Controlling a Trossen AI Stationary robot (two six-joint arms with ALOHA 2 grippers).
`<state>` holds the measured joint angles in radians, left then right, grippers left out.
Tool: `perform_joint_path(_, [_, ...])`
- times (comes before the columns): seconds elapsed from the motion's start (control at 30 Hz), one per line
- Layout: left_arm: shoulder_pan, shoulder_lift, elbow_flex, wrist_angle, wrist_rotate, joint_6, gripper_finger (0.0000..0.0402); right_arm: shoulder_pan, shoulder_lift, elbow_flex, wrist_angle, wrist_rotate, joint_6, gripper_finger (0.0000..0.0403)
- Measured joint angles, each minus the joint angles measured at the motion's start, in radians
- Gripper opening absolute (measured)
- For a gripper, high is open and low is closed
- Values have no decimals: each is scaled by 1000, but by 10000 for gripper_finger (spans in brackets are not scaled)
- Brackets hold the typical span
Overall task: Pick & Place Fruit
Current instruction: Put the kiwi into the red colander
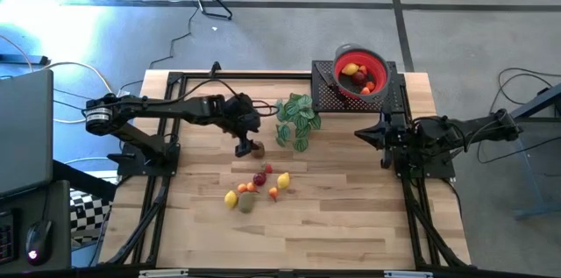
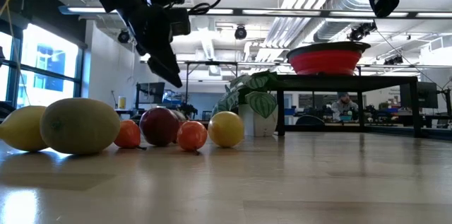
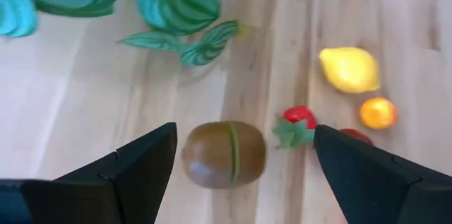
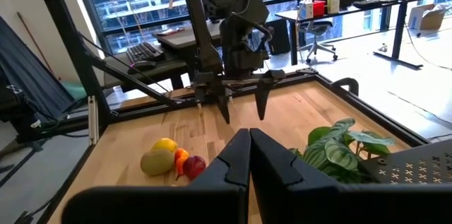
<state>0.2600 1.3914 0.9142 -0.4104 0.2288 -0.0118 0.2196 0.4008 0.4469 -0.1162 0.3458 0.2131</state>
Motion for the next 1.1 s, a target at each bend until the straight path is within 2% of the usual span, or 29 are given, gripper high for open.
perform_joint_path(0.33, [1, 0, 0, 11, -30, -48, 329, 0, 5, 0, -1, 44, -8, 2])
perform_joint_path(0.53, [2, 14, 0, 3, -68, -132, 329, 0, 5, 0, -1, 48, -3, 2])
perform_joint_path(0.83, [2, 194, -2, -45, -89, -151, 329, 0, 9, 0, 0, 48, 0, 2])
perform_joint_path(0.97, [2, 253, -2, -28, -29, -145, 329, 0, 10, 0, 0, 48, 18, 2])
perform_joint_path(1.1, [2, 262, -2, -39, 2, -143, 329, 0, 10, 0, 0, 48, 26, 2])
